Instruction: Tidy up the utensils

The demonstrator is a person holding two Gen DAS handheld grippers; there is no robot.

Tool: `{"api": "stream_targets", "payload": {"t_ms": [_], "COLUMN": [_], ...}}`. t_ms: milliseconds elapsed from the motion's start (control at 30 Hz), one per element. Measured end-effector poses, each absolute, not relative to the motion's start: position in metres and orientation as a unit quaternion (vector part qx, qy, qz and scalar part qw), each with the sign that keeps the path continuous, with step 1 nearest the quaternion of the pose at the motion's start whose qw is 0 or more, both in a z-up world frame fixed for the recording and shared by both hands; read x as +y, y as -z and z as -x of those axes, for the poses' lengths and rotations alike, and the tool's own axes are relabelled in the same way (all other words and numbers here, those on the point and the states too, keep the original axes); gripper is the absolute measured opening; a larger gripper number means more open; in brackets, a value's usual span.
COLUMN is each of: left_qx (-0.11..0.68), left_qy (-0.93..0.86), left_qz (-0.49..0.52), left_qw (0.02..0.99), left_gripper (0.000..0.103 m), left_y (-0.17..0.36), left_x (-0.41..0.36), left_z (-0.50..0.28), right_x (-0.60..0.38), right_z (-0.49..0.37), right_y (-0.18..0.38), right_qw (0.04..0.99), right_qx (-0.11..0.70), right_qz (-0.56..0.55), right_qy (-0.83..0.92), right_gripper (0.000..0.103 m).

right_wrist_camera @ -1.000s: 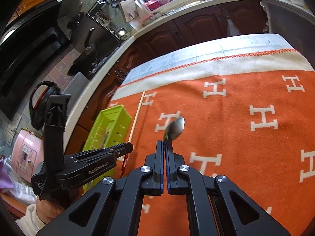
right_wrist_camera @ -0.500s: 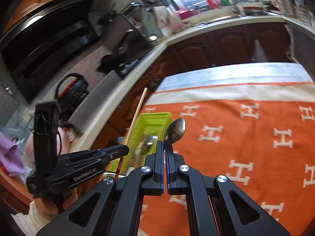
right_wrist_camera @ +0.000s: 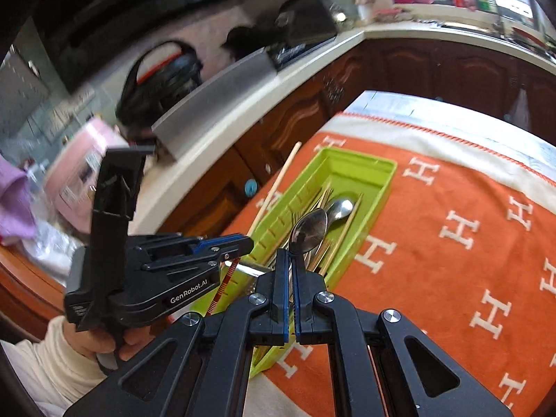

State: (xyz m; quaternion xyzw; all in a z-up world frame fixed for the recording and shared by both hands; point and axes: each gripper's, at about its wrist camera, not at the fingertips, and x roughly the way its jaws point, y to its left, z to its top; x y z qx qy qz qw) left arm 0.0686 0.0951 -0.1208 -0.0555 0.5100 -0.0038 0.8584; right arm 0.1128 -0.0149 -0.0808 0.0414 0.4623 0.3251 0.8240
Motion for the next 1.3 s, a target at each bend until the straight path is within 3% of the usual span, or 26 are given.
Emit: {"api": "stream_targets", "payload": {"t_ms": [67, 100, 167, 233, 333, 533, 800, 933, 1300], "left_qx": [0.503, 0.500, 0.491, 0.480, 0.469, 0.462, 0.476, 0.479, 0.488], "left_qy": [0.001, 0.000, -0.009, -0.017, -0.028, -0.042, -0.036, -0.036, -0.014], "left_qz": [0.054, 0.052, 0.047, 0.046, 0.051, 0.066, 0.075, 0.067, 0.048], "left_qw": [0.862, 0.864, 0.870, 0.876, 0.881, 0.883, 0.875, 0.875, 0.871], "left_gripper": [0.014, 0.025, 0.043, 0.062, 0.081, 0.098, 0.101, 0.101, 0.102], "left_y": [0.121, 0.121, 0.118, 0.112, 0.105, 0.099, 0.101, 0.101, 0.102], "left_x": [0.095, 0.094, 0.095, 0.097, 0.103, 0.112, 0.107, 0.100, 0.073], "left_z": [-0.070, -0.071, -0.071, -0.070, -0.069, -0.073, -0.074, -0.072, -0.057], "right_x": [-0.001, 0.003, 0.005, -0.002, -0.016, -0.037, -0.059, -0.069, -0.097], "right_z": [-0.121, -0.126, -0.140, -0.156, -0.171, -0.178, -0.164, -0.152, -0.117], "right_y": [0.091, 0.096, 0.104, 0.111, 0.118, 0.124, 0.124, 0.123, 0.126], "right_qw": [0.816, 0.815, 0.817, 0.821, 0.827, 0.835, 0.842, 0.844, 0.853], "right_qx": [0.478, 0.484, 0.492, 0.498, 0.497, 0.500, 0.502, 0.505, 0.500], "right_qz": [-0.026, -0.024, -0.038, -0.065, -0.101, -0.106, -0.101, -0.102, -0.104], "right_qy": [-0.324, -0.318, -0.297, -0.271, -0.240, -0.204, -0.170, -0.153, -0.106], "right_gripper": [0.002, 0.004, 0.012, 0.029, 0.037, 0.037, 0.037, 0.048, 0.062]}}
